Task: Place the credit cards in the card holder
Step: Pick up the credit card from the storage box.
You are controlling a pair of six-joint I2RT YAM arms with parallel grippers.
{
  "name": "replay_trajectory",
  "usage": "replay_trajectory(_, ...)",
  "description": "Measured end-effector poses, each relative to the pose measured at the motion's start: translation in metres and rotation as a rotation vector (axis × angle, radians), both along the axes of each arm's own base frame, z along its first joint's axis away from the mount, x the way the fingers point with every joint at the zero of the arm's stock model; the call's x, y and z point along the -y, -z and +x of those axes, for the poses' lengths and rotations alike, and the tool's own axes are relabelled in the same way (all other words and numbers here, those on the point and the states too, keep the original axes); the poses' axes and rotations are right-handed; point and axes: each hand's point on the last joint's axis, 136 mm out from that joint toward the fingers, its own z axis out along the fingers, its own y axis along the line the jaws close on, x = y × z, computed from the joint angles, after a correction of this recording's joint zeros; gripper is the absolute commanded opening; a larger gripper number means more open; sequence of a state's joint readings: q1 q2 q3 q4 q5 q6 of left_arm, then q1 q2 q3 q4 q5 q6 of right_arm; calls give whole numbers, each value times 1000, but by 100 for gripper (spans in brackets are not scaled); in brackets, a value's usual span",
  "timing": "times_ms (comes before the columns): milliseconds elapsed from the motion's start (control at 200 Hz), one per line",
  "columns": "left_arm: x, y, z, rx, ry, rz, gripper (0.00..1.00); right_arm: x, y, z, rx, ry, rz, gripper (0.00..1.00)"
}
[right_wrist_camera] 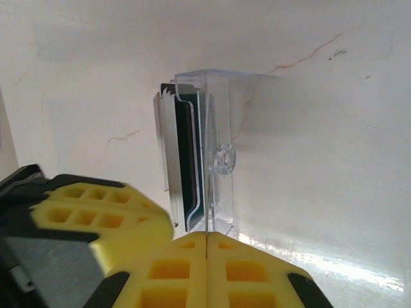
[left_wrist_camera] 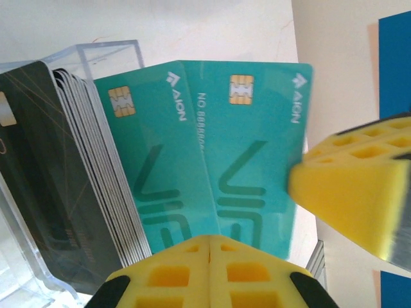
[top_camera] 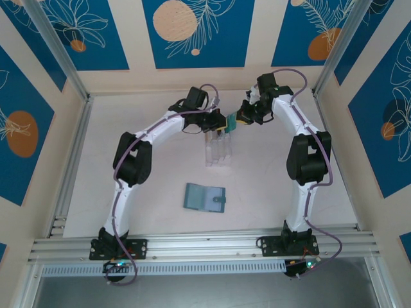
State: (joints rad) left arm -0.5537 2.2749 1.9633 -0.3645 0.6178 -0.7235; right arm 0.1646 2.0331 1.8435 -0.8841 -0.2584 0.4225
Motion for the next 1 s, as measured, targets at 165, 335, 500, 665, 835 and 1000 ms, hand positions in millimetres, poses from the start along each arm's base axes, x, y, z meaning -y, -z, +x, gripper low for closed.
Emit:
replay_trajectory(165, -8, -17, -6, 18, -5, -11, 6, 5, -10, 0, 37, 15, -36, 0)
replay_trajectory(335, -31, -36, -33, 35, -2, 0, 8, 12, -38, -4, 105, 41, -60, 0)
replay_trajectory(500, -56, -50, -64, 70, 0, 21, 9, 14, -50, -5, 136, 52, -60, 0)
replay_trajectory(665, -75, -44, -91, 78, 5, 57, 10, 14, -45, -6, 126, 57, -63, 0)
replay_trajectory(835, -89, -27, -113, 52, 18, 92, 11, 16, -37, -9, 113, 62, -68, 0)
replay_trajectory(1000, -100, -1, -134, 5, 39, 141, 12, 18, -38, -18, 118, 68, -72, 0)
